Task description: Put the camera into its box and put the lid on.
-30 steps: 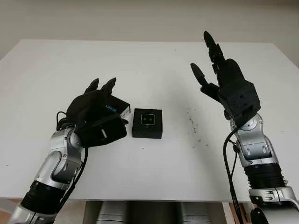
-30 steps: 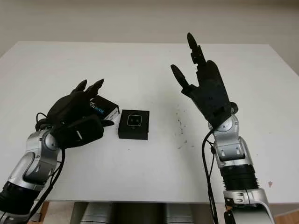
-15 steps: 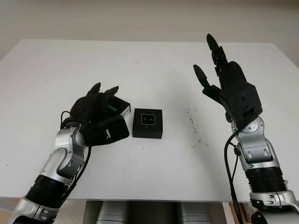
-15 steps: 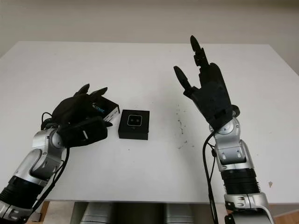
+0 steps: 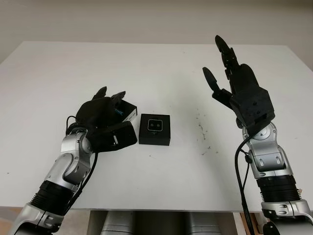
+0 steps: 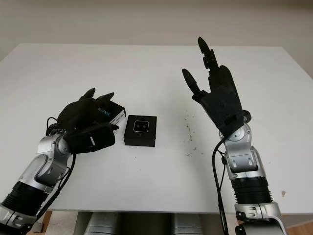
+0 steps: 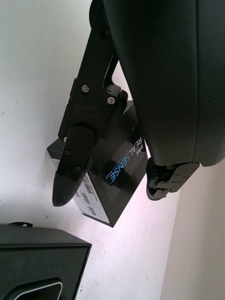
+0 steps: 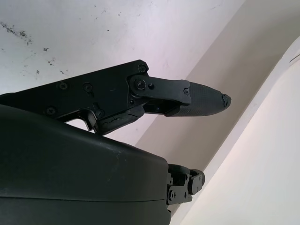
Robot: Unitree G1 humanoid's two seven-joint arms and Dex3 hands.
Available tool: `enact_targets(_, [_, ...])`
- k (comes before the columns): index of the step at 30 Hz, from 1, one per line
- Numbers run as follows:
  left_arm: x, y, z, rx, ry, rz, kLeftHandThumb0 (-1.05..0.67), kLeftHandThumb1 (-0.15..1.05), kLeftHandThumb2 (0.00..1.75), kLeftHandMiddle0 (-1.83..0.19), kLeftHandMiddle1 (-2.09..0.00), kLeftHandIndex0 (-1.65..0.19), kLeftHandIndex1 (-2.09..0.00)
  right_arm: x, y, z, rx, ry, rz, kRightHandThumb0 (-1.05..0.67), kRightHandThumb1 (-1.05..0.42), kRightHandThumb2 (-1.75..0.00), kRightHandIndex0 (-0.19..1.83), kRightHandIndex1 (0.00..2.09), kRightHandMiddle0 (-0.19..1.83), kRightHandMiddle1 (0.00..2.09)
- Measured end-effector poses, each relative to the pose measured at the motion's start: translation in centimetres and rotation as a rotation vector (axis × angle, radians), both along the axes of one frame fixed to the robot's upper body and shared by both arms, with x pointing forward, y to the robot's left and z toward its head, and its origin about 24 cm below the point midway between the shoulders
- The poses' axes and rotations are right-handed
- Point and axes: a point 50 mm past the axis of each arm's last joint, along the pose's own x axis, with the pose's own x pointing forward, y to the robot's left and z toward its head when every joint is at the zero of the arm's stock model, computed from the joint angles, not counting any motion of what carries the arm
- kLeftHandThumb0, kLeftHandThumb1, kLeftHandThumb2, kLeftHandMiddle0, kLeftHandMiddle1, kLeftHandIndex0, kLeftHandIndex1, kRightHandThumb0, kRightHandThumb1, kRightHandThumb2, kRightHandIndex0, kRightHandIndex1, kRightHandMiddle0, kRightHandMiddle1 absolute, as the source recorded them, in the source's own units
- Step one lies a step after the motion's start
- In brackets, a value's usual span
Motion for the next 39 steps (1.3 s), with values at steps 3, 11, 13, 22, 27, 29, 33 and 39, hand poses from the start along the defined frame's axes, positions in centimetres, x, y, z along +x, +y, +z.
enact_targets(3, [0.0, -0.2, -0.2, -0.022, 0.001, -0.008, -0.33, 0.87, 0.06, -0.16, -0.13, -0.32, -0.10, 0.0, 0.0, -0.1, 0.000, 0.002, -0.001, -0.68, -1.05, -0.54, 0.01, 0.06, -0.17, 0.53])
enact_targets(11, [0.1, -0.2, -0.5, -0.035, -0.011, -0.015, -0.19, 0.92, 0.06, 0.18, -1.57, -0.52, -0.17, 0.0, 0.0, -0.1, -0.007, 0.007, 0.005, -0.69, -1.05, -0.54, 0.00, 0.06, -0.19, 0.54])
enact_targets(13, [0.1, -0.2, -0.6, -0.034, -0.023, -0.021, -0.14, 0.93, 0.06, 0.04, -1.56, -0.55, -0.31, 0.0, 0.0, -0.1, -0.007, 0.010, 0.005, -0.69, -1.05, -0.54, 0.00, 0.06, -0.19, 0.54])
enact_targets(22, [-0.1, -0.6, -0.6, 0.035, -0.113, -0.083, -0.06, 0.95, 0.05, -0.33, -1.33, -0.34, -1.27, -0.1, 0.1, 0.0, -0.005, 0.010, 0.024, -0.70, -1.05, -0.54, -0.01, 0.05, -0.19, 0.52])
enact_targets(27, [-0.1, -0.4, -0.6, 0.092, -0.133, -0.086, -0.06, 0.91, 0.05, -0.36, -1.26, -0.36, -1.28, -0.2, 0.3, 0.0, 0.000, 0.004, 0.052, -0.69, -1.05, -0.55, -0.03, 0.04, -0.19, 0.48])
enact_targets(29, [-0.1, -0.3, -0.5, 0.101, -0.144, -0.096, -0.05, 0.92, 0.05, -0.34, -1.27, -0.34, -1.29, -0.2, 0.3, 0.0, -0.009, 0.003, 0.060, -0.71, -1.05, -0.55, -0.04, 0.04, -0.18, 0.45])
enact_targets(33, [-0.2, -0.1, -0.7, 0.098, -0.177, -0.123, -0.06, 0.93, 0.06, -0.30, -1.42, -0.31, -1.32, -0.3, 0.3, -0.1, -0.022, 0.012, 0.070, -0.70, -1.05, -0.53, -0.04, 0.04, -0.14, 0.36])
enact_targets(39, [0.0, 1.4, -0.3, 0.025, -0.197, -0.116, -0.10, 0.96, 0.06, -0.26, -1.47, -0.28, -1.29, -0.4, 0.4, -0.2, -0.025, 0.030, 0.103, -0.70, -1.05, -0.52, -0.04, 0.05, -0.09, 0.27])
